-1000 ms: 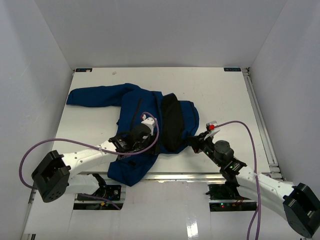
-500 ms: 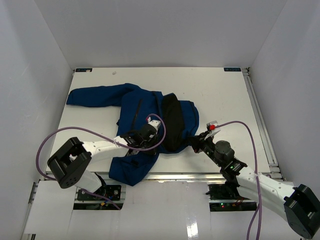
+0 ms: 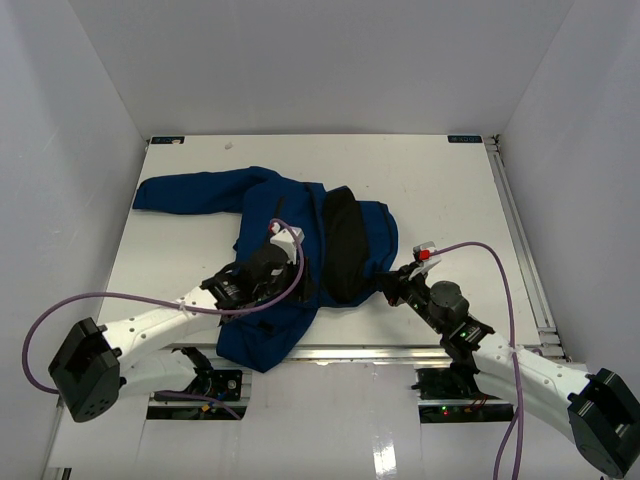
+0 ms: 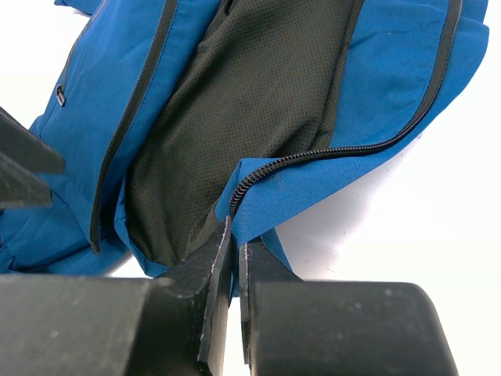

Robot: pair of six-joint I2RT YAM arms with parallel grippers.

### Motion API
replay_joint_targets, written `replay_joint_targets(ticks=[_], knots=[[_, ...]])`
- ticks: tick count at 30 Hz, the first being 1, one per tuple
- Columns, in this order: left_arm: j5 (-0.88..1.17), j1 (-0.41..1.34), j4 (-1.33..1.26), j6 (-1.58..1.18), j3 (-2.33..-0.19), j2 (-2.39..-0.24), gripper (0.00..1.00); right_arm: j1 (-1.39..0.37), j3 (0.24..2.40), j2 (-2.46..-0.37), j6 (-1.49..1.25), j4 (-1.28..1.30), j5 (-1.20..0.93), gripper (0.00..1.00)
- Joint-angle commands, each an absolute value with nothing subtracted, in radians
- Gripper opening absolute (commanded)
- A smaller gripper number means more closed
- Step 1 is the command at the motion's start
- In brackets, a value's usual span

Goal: Zip up the jacket

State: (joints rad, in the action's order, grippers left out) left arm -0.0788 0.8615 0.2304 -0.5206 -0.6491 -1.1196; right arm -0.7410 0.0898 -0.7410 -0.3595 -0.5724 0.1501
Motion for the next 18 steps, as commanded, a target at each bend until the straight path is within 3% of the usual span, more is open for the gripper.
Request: replay_joint_targets(ticks=[1, 11, 18], knots=[[-0.09, 0.83, 0.241, -0.522, -0.63, -1.132, 0.63, -0.742, 0.115, -0.738, -0.358, -0.604, 0.148, 0.08], [0.082, 0.829, 0.086, -0.474, -0.638, -1.311, 0.65, -0.743, 0.107, -0.736, -0.357, -0.604, 0.153, 0.08], [0.003, 0.829, 0.074, -0.5, -0.662, -1.402, 0.64, -0.744, 0.102, -0.733, -0.355, -0.605, 0.152, 0.08]])
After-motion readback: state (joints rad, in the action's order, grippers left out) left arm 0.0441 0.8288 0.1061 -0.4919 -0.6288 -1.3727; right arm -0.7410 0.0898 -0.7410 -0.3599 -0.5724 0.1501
